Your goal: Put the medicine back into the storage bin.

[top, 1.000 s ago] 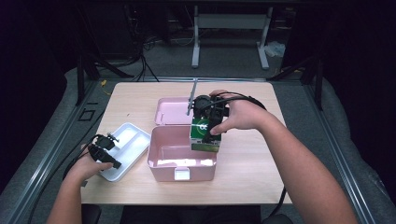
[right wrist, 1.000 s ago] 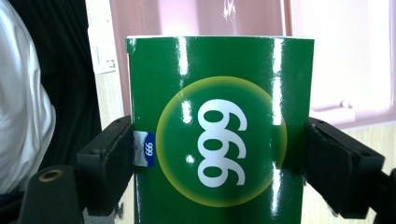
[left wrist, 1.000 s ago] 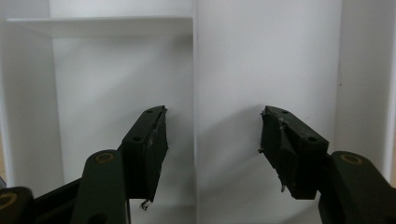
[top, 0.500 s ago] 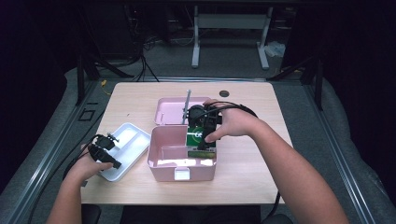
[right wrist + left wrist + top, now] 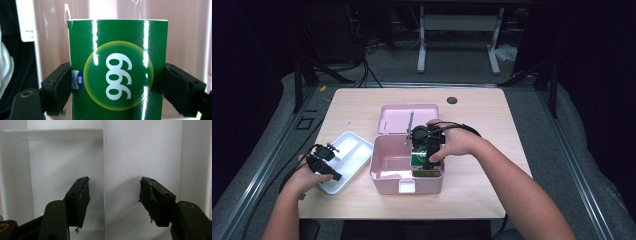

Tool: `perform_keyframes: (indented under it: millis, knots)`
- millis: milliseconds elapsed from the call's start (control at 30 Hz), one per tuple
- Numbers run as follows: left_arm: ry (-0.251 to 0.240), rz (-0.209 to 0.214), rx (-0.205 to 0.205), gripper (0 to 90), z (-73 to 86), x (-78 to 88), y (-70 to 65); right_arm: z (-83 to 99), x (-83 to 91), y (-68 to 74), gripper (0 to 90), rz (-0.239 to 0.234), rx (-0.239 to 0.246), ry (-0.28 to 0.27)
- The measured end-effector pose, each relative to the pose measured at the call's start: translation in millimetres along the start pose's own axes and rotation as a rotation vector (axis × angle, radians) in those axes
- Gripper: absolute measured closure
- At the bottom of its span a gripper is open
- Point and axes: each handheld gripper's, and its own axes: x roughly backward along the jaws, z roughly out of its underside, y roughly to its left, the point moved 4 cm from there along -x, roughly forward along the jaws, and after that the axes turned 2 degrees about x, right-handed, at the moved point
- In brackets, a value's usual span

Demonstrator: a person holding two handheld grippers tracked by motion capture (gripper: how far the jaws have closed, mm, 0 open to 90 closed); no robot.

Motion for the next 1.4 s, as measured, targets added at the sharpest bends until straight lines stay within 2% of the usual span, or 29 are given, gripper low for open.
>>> perform_keyframes:
  millis: [533,900,1200,1233,1400]
  knots:
    - [-0.002,0.000,-0.001,40.2,0.3,0.1,0.1,2.5,-31.3,-2.6,15.7,0.005,0.000,0.030]
    - [-0.003,0.000,-0.002,40.3,0.3,0.0,0.1,5.0,-41.3,-5.1,15.5,0.001,-0.021,0.026]
    - [-0.001,-0.001,-0.001,40.3,0.2,0.0,0.0,4.4,-42.4,-5.1,14.7,0.018,-0.037,0.017]
    - [-0.002,-0.001,-0.001,40.2,0.2,0.0,0.0,3.0,-37.3,-5.0,14.4,0.014,-0.052,-0.012]
    - [-0.002,-0.001,-0.001,40.2,0.3,0.0,0.0,2.2,-23.1,-1.4,17.4,0.022,-0.043,-0.013]
